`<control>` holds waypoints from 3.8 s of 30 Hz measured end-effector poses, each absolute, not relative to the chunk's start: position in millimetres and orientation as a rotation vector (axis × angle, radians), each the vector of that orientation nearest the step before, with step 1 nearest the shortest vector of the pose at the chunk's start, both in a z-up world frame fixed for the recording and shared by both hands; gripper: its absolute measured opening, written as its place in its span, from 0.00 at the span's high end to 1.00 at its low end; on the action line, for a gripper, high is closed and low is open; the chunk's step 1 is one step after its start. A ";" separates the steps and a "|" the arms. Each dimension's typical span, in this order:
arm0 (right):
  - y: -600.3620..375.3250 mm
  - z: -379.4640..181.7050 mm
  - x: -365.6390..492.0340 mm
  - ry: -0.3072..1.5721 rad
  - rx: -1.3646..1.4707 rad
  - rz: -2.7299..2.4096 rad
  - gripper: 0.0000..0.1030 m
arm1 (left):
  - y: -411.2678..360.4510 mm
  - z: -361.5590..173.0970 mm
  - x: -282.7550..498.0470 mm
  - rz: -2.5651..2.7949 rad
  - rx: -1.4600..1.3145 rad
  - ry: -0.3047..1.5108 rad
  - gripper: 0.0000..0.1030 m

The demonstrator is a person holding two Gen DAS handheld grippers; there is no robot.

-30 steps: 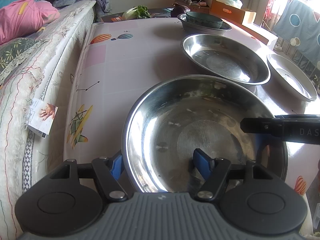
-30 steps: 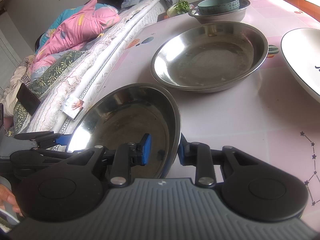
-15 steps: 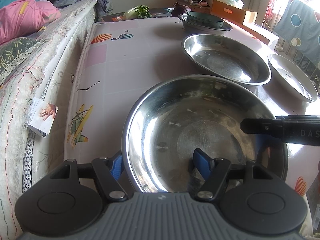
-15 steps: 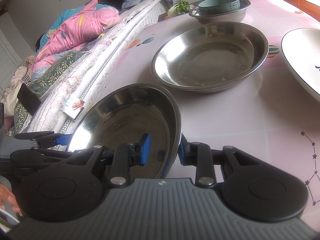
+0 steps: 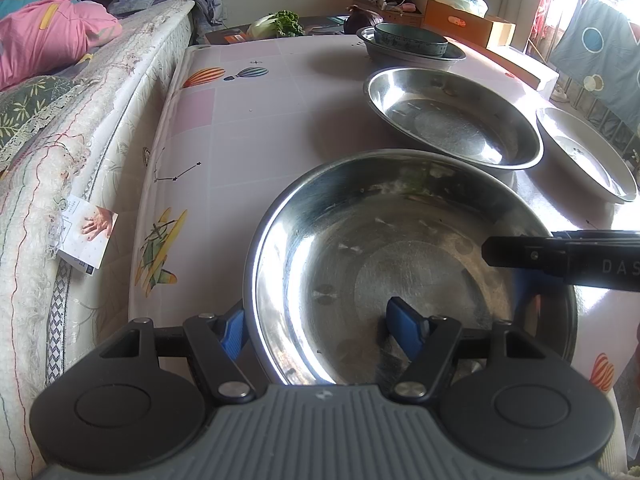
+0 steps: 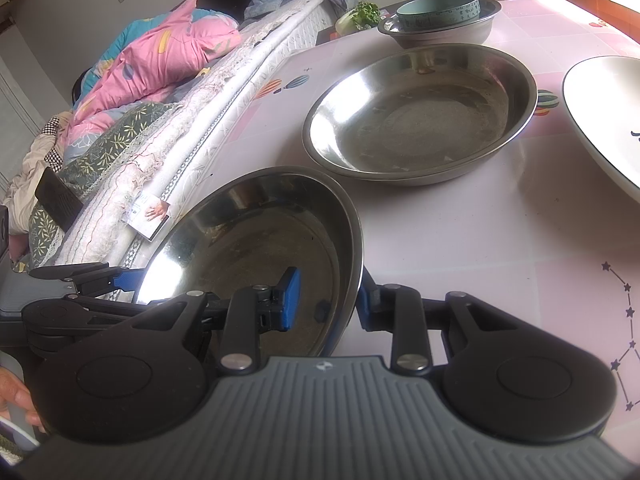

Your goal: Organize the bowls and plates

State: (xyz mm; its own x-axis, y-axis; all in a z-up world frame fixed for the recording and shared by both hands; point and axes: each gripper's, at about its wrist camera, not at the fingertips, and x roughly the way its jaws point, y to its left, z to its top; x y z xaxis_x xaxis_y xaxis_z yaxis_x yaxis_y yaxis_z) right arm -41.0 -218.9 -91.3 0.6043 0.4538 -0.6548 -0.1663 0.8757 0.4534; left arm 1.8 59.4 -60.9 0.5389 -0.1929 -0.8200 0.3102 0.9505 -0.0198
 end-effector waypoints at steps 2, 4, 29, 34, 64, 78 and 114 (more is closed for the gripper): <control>-218.5 -90.5 -41.3 0.851 0.369 0.368 0.73 | 60.2 -61.0 2.4 -0.300 0.138 0.958 0.31; -218.6 -89.8 -40.7 0.851 0.374 0.371 0.73 | 60.2 -60.9 2.5 -0.299 0.138 0.958 0.31; -230.3 -89.9 -43.8 0.828 0.328 0.306 0.81 | 50.8 -55.9 -6.7 -0.278 0.185 0.960 0.57; -231.8 -90.1 -48.4 0.824 0.321 0.293 0.81 | 47.8 -56.2 -6.4 -0.283 0.189 0.963 0.57; -229.2 -90.7 -62.2 0.809 0.314 0.307 0.80 | 47.3 -53.7 -13.3 -0.242 0.189 0.975 0.59; -227.0 -89.6 -62.2 0.804 0.311 0.317 0.79 | 49.4 -52.5 -14.7 -0.236 0.189 0.973 0.59; -227.4 -93.4 -60.6 0.801 0.316 0.335 0.79 | 49.6 -56.6 -9.5 -0.264 0.144 0.991 0.41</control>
State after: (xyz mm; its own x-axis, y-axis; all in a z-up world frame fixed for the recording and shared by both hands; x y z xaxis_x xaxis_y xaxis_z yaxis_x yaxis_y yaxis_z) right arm -60.6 -227.4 -93.4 0.6490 0.4075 -0.6425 -0.1715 0.9011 0.3983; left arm -9.5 49.6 -56.6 0.5195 -0.1536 -0.8406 0.2844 0.9587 0.0005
